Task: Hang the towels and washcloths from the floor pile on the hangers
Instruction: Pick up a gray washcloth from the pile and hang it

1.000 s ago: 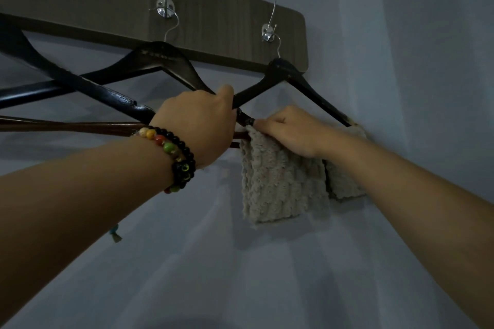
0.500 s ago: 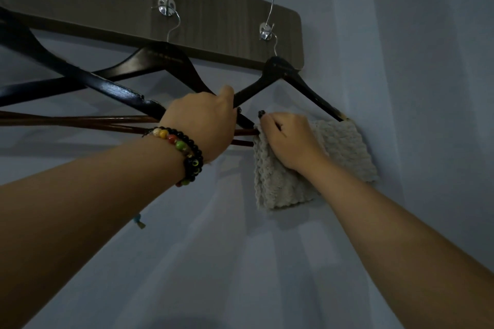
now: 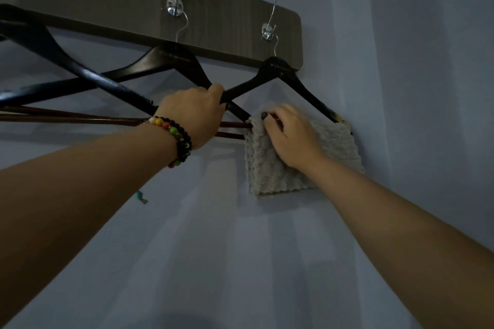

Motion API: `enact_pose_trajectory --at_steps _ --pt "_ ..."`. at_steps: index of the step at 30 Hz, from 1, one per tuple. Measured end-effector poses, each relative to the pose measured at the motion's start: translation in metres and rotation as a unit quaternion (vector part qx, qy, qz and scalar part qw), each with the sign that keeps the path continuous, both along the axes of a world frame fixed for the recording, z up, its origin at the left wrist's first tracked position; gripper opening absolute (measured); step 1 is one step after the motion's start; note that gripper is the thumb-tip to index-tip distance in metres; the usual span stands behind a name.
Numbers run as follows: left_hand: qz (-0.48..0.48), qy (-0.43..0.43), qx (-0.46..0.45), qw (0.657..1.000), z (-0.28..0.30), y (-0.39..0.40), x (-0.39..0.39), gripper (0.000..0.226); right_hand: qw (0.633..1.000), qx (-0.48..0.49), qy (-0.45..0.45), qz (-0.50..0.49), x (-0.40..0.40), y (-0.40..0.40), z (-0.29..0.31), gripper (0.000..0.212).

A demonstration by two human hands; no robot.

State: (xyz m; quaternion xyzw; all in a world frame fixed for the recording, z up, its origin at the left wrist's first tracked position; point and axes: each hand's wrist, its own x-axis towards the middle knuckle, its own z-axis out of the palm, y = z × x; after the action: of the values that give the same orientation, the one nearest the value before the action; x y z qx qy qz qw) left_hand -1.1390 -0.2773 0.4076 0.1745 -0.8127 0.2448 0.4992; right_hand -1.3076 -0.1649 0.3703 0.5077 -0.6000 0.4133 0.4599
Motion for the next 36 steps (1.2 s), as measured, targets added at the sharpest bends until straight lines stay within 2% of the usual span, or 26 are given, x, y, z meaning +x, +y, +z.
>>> enact_pose_trajectory --at_steps 4,10,18,22,29,33,36 --pt "-0.026 0.016 0.013 0.999 -0.007 -0.012 0.016 0.041 0.996 0.076 -0.015 -0.032 0.013 0.008 -0.012 0.037" --pt "-0.074 0.017 -0.009 0.997 -0.052 -0.024 0.036 0.066 0.989 0.137 -0.012 -0.057 0.04 0.023 -0.027 0.052" --pt "-0.067 -0.025 0.042 0.997 -0.084 -0.007 0.087 0.074 0.972 0.211 0.006 -0.101 0.078 0.046 -0.042 0.064" --pt "-0.047 -0.022 0.076 0.996 -0.084 0.016 0.129 0.075 0.975 0.194 0.019 -0.108 0.104 0.069 -0.04 0.064" --pt "0.004 -0.074 0.08 0.994 -0.107 0.071 0.204 0.076 0.976 0.2 -0.004 -0.088 0.15 0.124 -0.053 0.066" --pt "0.023 -0.096 0.083 0.992 -0.13 0.115 0.246 0.076 0.969 0.234 -0.017 -0.074 0.185 0.171 -0.067 0.069" --pt "0.037 -0.12 0.094 0.988 -0.155 0.151 0.278 0.085 0.963 0.262 -0.03 -0.063 0.212 0.206 -0.082 0.07"
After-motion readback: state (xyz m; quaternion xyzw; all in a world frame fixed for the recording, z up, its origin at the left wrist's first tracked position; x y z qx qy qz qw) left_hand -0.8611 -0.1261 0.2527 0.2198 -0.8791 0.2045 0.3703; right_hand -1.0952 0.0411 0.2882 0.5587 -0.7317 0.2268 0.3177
